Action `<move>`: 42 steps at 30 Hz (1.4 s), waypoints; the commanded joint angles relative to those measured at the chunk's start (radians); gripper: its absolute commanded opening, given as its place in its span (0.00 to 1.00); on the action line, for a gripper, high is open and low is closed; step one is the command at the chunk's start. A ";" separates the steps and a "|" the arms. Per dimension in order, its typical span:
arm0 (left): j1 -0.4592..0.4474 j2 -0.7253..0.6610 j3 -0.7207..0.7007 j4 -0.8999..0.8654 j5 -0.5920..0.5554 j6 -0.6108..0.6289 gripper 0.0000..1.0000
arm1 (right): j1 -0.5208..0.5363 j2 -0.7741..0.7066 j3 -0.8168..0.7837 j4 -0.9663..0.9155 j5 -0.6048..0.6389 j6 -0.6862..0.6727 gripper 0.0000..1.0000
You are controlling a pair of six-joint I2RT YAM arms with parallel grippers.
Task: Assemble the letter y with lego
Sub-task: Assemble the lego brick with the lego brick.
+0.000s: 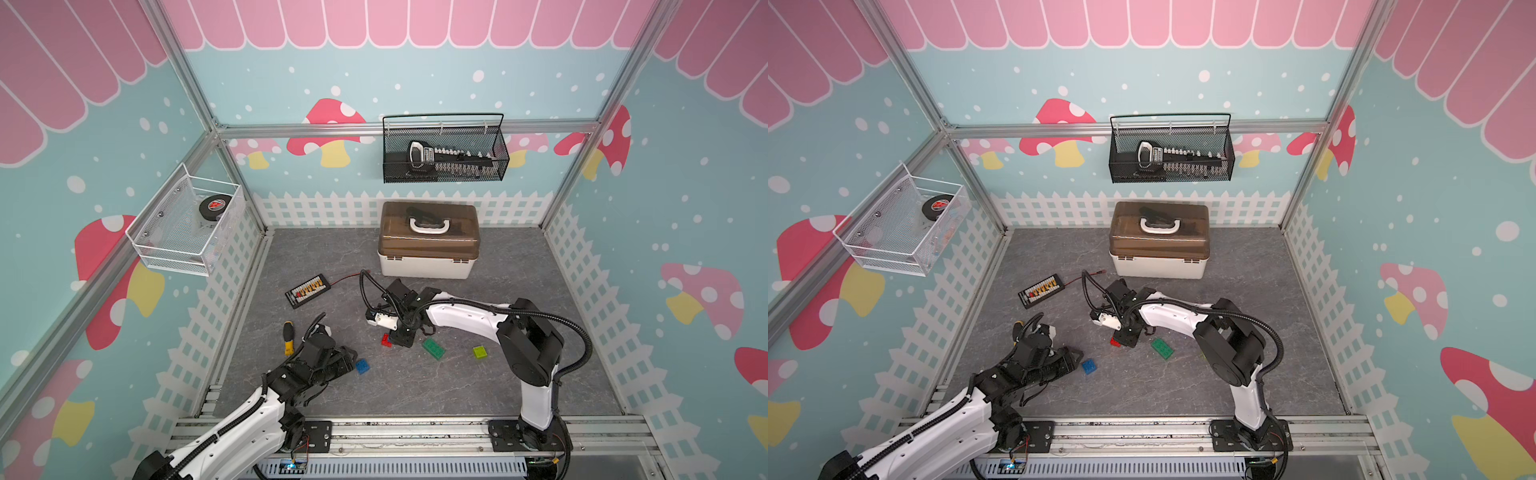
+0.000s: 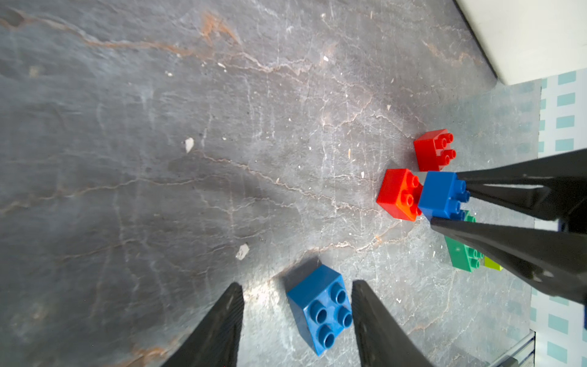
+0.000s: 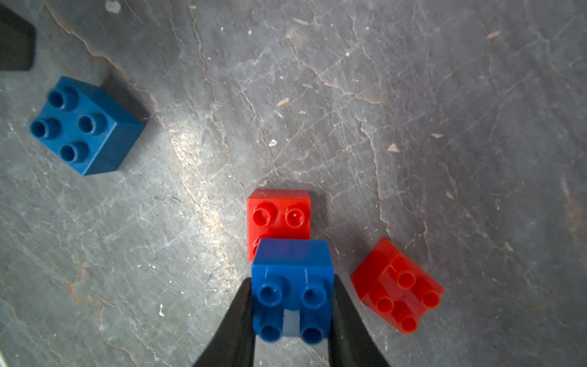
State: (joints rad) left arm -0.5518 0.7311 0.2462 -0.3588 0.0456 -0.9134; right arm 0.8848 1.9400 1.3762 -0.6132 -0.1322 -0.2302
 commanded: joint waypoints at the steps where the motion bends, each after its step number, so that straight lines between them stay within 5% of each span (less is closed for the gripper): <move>1: 0.004 0.001 -0.005 0.002 0.005 -0.024 0.56 | 0.010 0.038 0.015 -0.017 0.002 -0.030 0.26; 28: 0.007 0.005 -0.015 0.007 0.001 -0.022 0.57 | 0.025 0.013 -0.036 -0.076 0.024 -0.094 0.26; 42: 0.006 0.025 -0.007 0.021 0.006 -0.016 0.57 | 0.030 0.103 0.090 -0.190 0.078 -0.122 0.26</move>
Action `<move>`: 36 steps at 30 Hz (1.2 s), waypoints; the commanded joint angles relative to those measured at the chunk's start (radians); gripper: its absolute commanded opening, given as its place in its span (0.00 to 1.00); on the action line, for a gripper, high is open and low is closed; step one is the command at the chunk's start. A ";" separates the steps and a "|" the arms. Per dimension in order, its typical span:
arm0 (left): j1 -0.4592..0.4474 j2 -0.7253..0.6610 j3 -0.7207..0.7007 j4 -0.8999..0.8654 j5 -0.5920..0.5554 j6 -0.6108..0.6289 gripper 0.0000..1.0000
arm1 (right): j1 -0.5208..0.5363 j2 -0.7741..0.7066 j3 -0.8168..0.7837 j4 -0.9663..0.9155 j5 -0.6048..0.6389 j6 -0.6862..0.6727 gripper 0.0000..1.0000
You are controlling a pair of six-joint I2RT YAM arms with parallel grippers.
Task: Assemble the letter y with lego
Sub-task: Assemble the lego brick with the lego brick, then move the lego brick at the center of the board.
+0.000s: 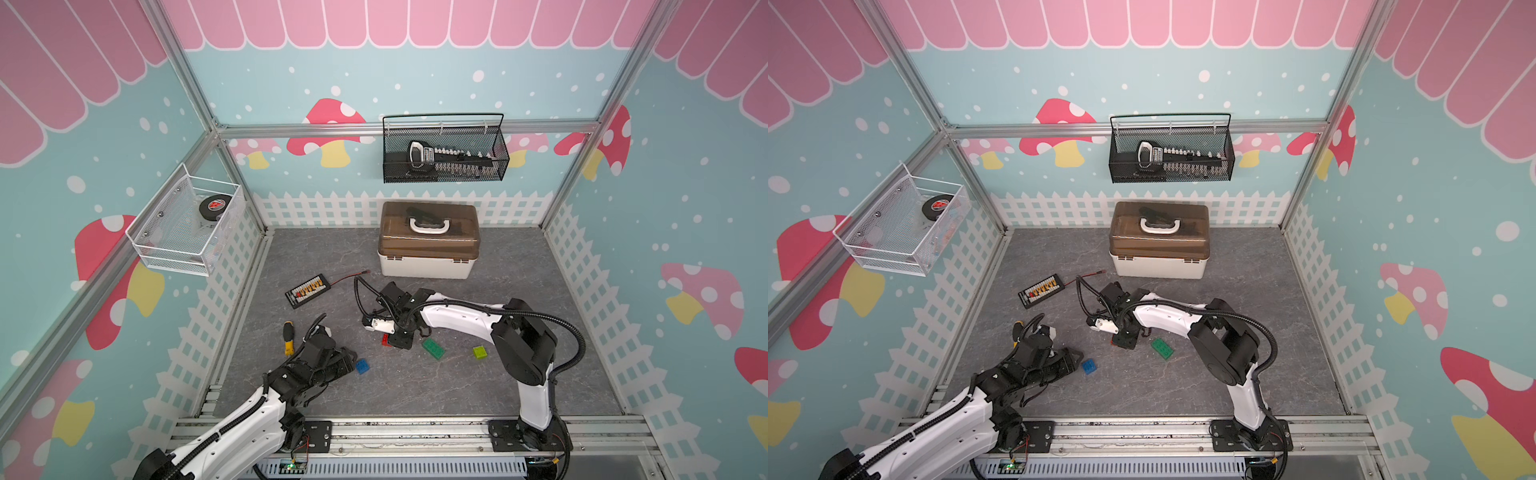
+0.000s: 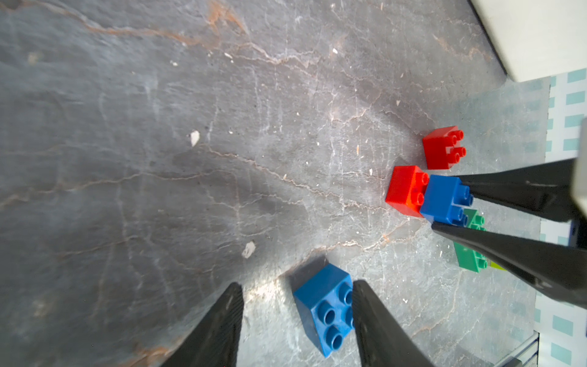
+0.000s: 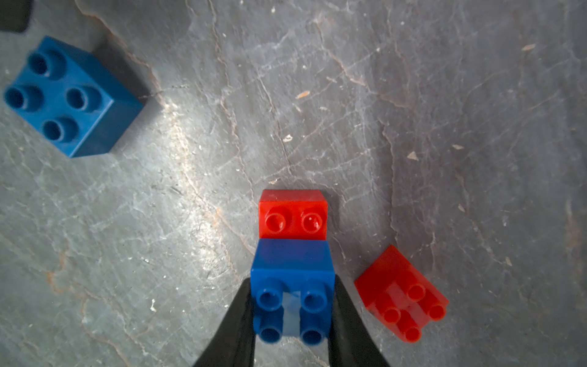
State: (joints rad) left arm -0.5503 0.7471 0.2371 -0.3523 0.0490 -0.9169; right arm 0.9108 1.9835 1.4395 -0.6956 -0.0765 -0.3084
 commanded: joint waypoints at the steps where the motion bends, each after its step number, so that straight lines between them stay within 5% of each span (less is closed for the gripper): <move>1: 0.005 0.013 0.004 0.015 0.004 -0.010 0.57 | 0.005 0.073 0.047 -0.127 0.018 -0.046 0.25; 24: 0.010 -0.041 -0.012 -0.011 0.005 -0.021 0.57 | 0.017 0.230 0.344 -0.288 0.022 0.068 0.24; 36: 0.009 -0.045 -0.004 -0.016 0.005 -0.024 0.58 | 0.023 0.277 0.497 -0.308 0.007 0.136 0.41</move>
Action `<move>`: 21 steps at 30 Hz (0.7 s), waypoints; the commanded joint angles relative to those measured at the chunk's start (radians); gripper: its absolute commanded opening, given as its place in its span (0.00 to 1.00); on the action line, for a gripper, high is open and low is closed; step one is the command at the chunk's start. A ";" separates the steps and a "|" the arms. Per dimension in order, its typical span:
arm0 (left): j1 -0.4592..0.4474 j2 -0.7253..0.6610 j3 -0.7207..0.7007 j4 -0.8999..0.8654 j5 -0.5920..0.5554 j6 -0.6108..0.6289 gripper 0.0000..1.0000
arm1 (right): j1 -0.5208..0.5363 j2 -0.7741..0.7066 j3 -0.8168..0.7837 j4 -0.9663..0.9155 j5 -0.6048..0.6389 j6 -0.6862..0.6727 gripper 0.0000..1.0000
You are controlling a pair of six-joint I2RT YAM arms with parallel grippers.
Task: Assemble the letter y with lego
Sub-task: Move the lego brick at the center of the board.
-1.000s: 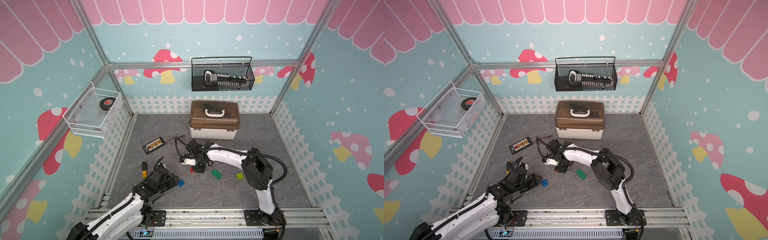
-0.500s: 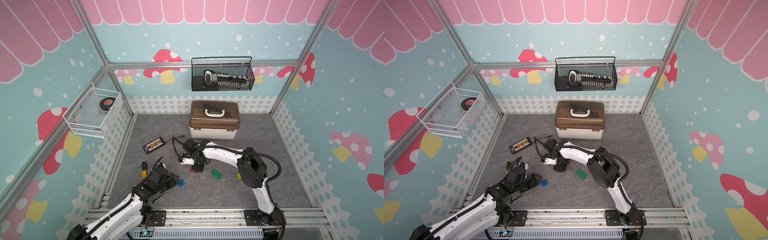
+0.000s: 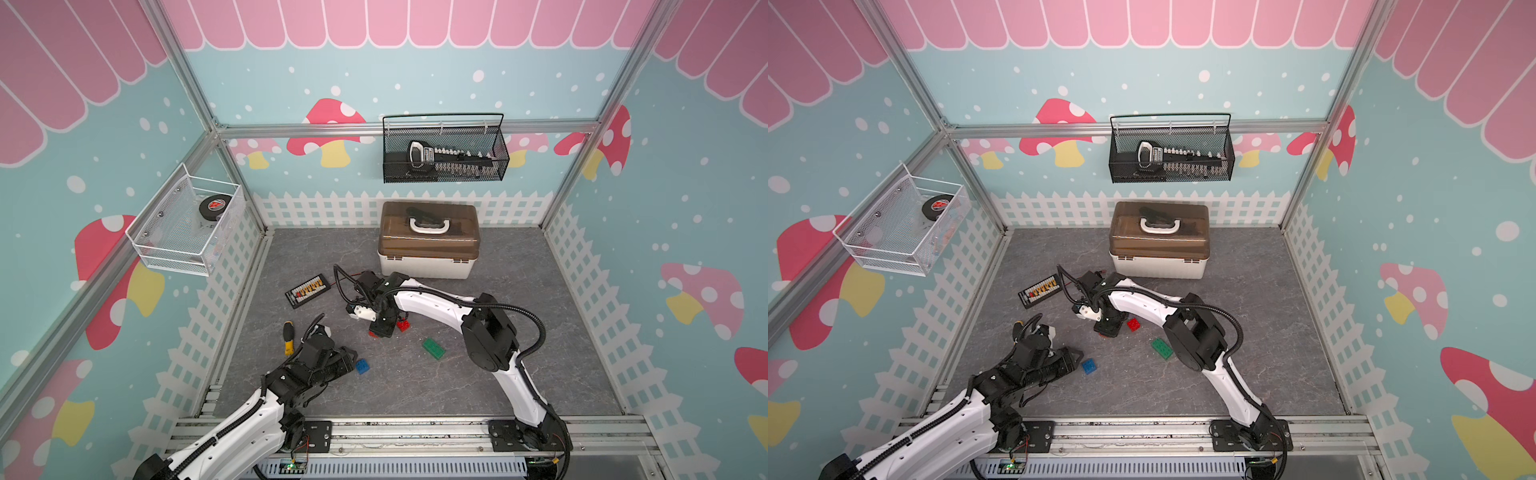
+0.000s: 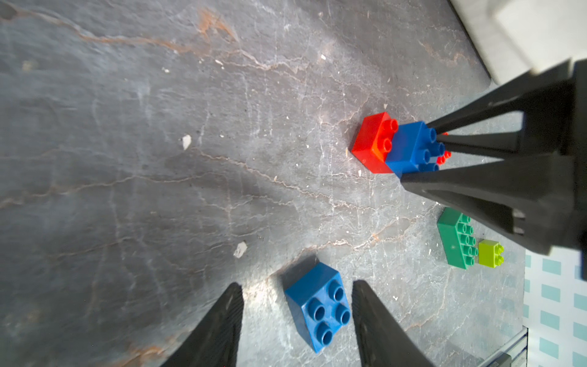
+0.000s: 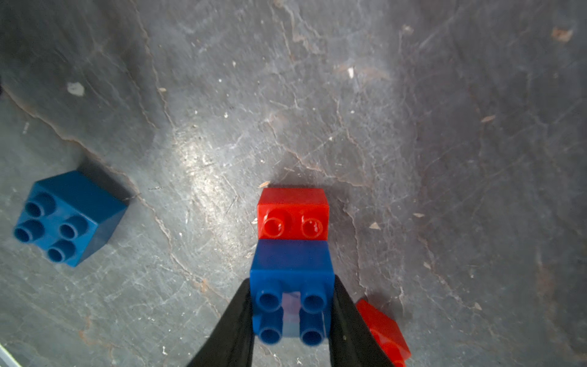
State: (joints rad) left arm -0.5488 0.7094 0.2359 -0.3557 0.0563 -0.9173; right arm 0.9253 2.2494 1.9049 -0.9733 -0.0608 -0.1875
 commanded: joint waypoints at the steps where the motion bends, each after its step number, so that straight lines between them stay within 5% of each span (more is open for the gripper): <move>1: 0.008 -0.006 0.001 -0.017 -0.005 -0.023 0.61 | 0.009 0.009 0.035 -0.030 -0.008 0.020 0.42; 10: 0.008 0.004 0.043 -0.036 0.003 -0.004 0.69 | 0.004 -0.093 -0.030 0.025 0.036 0.058 0.45; 21: -0.033 0.100 0.165 -0.019 0.040 0.037 0.70 | -0.068 -0.463 -0.424 0.255 0.116 0.252 0.45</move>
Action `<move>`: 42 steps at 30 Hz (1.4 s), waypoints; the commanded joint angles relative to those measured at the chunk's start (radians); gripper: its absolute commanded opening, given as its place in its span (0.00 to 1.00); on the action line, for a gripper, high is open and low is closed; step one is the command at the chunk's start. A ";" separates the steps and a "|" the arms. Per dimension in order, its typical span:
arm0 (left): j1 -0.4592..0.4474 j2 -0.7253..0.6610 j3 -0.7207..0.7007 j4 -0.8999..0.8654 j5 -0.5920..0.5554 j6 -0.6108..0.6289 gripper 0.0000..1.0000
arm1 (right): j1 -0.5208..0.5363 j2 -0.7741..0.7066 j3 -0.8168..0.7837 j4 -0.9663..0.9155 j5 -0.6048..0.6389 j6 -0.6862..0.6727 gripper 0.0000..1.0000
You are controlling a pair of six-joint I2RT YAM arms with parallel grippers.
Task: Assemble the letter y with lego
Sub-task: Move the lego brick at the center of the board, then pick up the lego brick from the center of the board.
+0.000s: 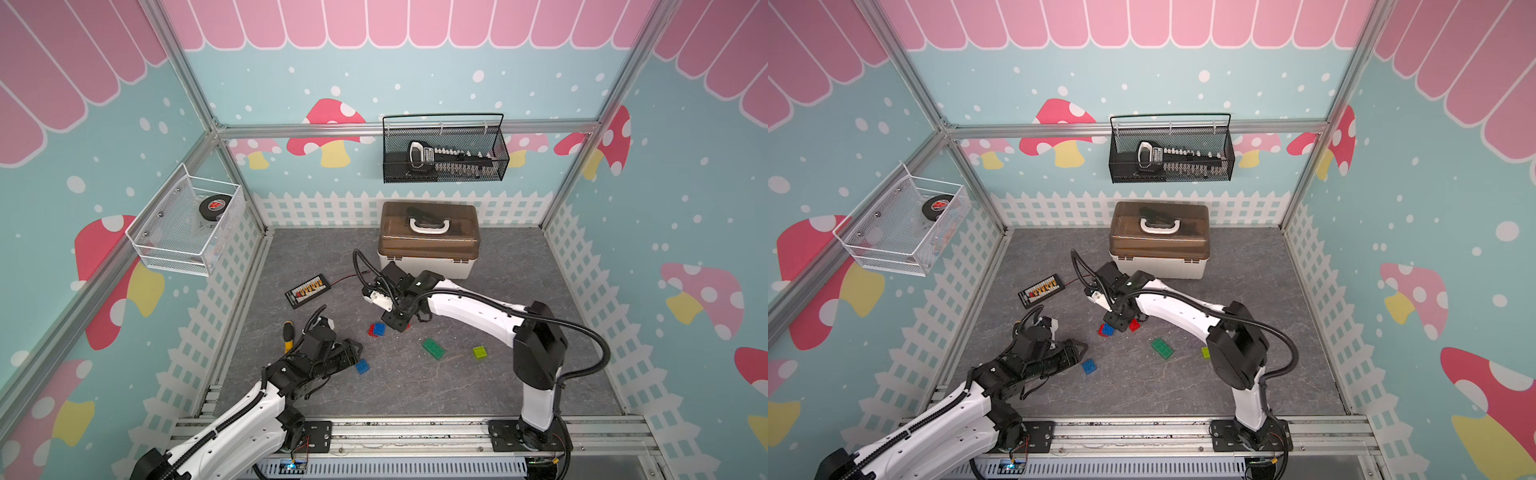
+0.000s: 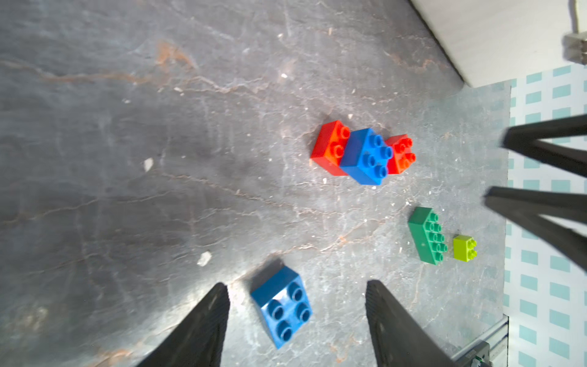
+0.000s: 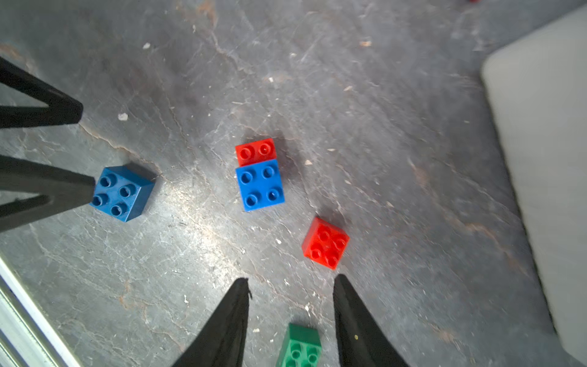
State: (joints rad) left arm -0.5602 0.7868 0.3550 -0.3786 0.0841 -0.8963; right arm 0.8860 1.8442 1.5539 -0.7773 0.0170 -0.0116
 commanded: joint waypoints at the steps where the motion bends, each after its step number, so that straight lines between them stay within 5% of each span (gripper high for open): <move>1: -0.034 0.040 0.060 0.008 0.010 0.020 0.70 | -0.039 -0.092 -0.115 0.072 0.054 0.100 0.45; 11: -0.182 0.246 0.218 0.058 -0.044 0.049 0.70 | -0.195 -0.378 -0.475 0.111 0.062 0.301 0.50; 23: -0.321 0.496 0.338 0.144 -0.051 0.062 0.69 | -0.365 -0.565 -0.727 -0.033 0.124 0.545 0.55; 28: -0.331 0.543 0.351 0.164 -0.036 0.065 0.69 | -0.398 -0.597 -0.802 -0.015 0.072 0.577 0.61; 42: -0.334 0.557 0.344 0.178 -0.039 0.059 0.68 | -0.447 -0.489 -0.856 0.099 -0.012 0.549 0.55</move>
State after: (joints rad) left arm -0.8871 1.3392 0.6800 -0.2188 0.0559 -0.8474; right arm 0.4458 1.3407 0.7063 -0.6991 0.0265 0.5350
